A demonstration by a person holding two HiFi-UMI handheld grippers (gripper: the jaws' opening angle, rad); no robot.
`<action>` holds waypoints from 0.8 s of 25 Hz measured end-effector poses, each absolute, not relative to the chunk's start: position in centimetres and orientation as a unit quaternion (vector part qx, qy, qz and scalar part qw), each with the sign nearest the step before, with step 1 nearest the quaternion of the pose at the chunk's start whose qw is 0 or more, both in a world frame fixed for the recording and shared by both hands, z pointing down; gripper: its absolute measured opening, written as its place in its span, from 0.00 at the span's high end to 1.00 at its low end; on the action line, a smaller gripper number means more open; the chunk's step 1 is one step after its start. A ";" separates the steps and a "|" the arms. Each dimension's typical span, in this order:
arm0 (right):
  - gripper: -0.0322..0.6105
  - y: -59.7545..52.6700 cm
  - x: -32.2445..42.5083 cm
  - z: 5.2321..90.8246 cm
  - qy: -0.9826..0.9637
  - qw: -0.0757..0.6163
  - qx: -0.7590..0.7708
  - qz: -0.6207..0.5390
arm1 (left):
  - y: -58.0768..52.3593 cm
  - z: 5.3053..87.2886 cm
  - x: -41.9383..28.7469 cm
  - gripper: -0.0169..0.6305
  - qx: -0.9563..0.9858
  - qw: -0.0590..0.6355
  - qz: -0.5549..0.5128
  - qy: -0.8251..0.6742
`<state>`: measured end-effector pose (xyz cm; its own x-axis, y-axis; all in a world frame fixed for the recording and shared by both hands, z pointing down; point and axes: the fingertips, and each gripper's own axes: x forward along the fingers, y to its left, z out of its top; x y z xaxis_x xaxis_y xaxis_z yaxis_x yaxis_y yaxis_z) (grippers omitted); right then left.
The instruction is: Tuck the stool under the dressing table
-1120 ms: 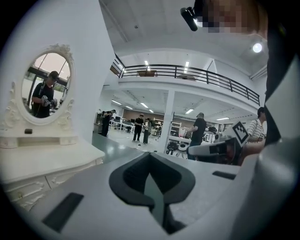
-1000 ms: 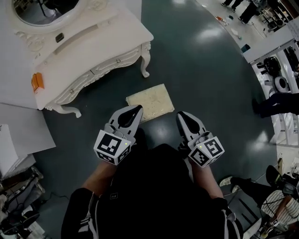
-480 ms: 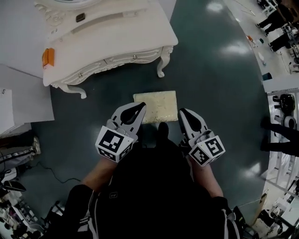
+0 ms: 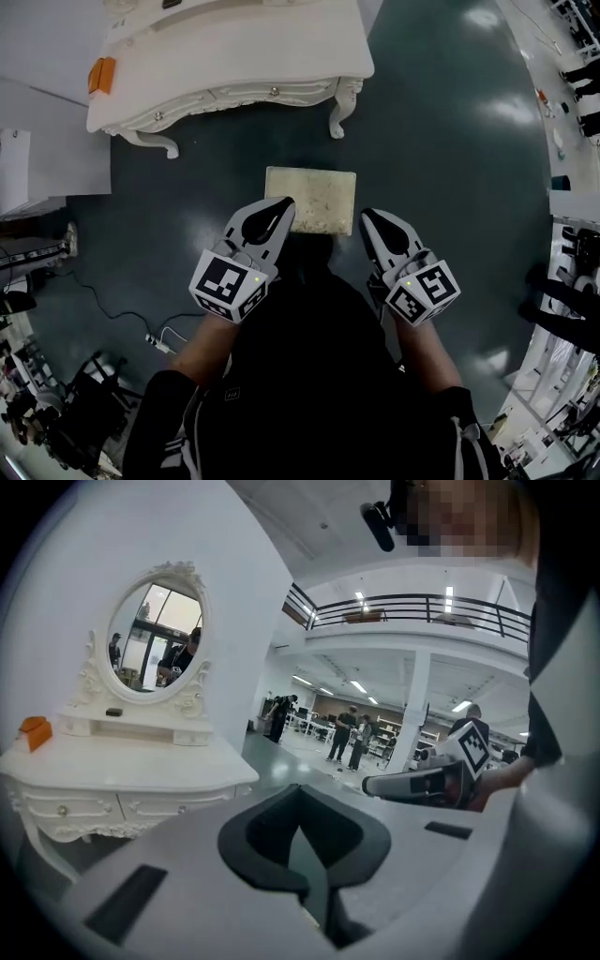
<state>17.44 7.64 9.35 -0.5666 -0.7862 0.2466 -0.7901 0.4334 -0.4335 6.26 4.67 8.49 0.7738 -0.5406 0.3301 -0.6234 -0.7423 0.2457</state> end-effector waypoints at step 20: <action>0.91 2.1 17.7 24.7 -0.832 0.057 0.447 0.324 | -0.5 25.3 5.8 0.96 0.897 0.233 0.180 -0.330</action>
